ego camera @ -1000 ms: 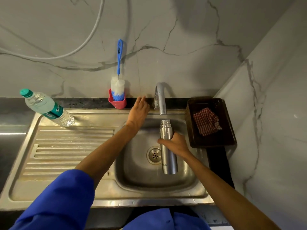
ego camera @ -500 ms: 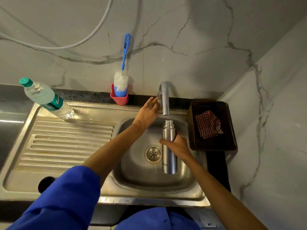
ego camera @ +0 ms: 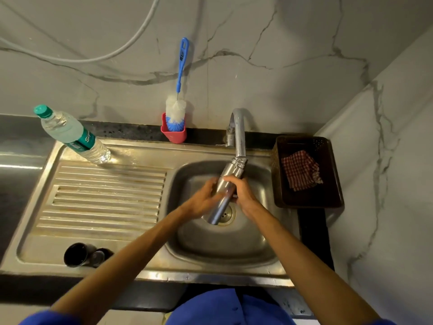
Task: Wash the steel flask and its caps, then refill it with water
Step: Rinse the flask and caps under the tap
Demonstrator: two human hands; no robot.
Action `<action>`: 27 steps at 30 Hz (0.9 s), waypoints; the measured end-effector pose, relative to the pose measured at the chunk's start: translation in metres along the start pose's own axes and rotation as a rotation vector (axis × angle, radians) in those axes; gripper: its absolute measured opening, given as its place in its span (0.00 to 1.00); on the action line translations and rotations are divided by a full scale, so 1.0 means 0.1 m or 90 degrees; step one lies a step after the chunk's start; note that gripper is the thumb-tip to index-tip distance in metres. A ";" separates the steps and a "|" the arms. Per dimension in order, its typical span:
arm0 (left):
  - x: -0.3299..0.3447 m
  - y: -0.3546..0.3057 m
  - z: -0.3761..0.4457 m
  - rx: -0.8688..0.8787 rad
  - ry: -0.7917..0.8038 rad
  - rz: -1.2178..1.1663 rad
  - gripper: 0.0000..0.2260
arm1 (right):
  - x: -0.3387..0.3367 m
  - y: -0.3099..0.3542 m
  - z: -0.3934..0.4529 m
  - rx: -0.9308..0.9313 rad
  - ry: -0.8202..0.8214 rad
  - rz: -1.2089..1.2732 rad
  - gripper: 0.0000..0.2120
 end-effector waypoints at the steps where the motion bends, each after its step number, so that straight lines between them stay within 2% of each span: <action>1: 0.09 0.11 -0.10 -0.010 0.021 -0.017 0.44 | 0.03 -0.03 0.00 0.003 -0.008 -0.001 0.25; 2: 0.13 0.21 -0.16 -0.016 0.014 0.008 0.51 | 0.07 -0.05 0.00 -0.001 -0.016 -0.014 0.29; 3: 0.15 0.28 -0.19 -0.021 -0.015 0.037 0.54 | 0.09 -0.06 -0.03 -0.016 -0.026 -0.027 0.32; 6: 0.13 0.32 -0.23 -0.034 -0.115 0.081 0.45 | 0.16 -0.08 -0.08 -0.032 -0.049 -0.001 0.37; 11: 0.10 0.38 -0.22 -0.023 -0.070 0.046 0.40 | 0.12 -0.09 -0.08 0.013 0.044 0.126 0.37; 13: 0.06 0.35 -0.22 -0.009 -0.076 0.053 0.38 | 0.07 -0.08 -0.10 0.032 0.020 0.117 0.31; 16: 0.09 0.28 -0.23 -0.015 -0.098 0.023 0.37 | -0.02 -0.06 -0.08 0.042 -0.088 0.116 0.24; 18: 0.15 0.26 -0.23 -0.039 -0.106 0.040 0.38 | -0.04 -0.03 -0.07 0.042 -0.102 0.072 0.25; 20: 0.16 0.30 -0.21 -0.055 -0.109 0.079 0.37 | 0.01 0.00 -0.07 0.025 -0.058 0.032 0.24; 23: 0.16 0.40 -0.16 -0.091 -0.075 0.021 0.34 | 0.04 0.03 -0.08 -0.003 -0.020 0.000 0.28; 25: 0.17 0.38 -0.16 -0.084 -0.058 -0.007 0.36 | 0.04 0.05 -0.07 -0.020 -0.036 -0.033 0.31; 27: 0.20 0.32 -0.17 -0.066 -0.068 -0.027 0.39 | -0.02 0.09 -0.07 -0.025 -0.103 -0.051 0.33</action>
Point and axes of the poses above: each hand's wrist, its own z-axis towards the middle knuckle, its own x-axis out of the palm, y = z × x, the point moved 6 cm from there along z, towards the middle knuckle, and after that the axes turned 2 degrees about y, right-handed, at the moved point
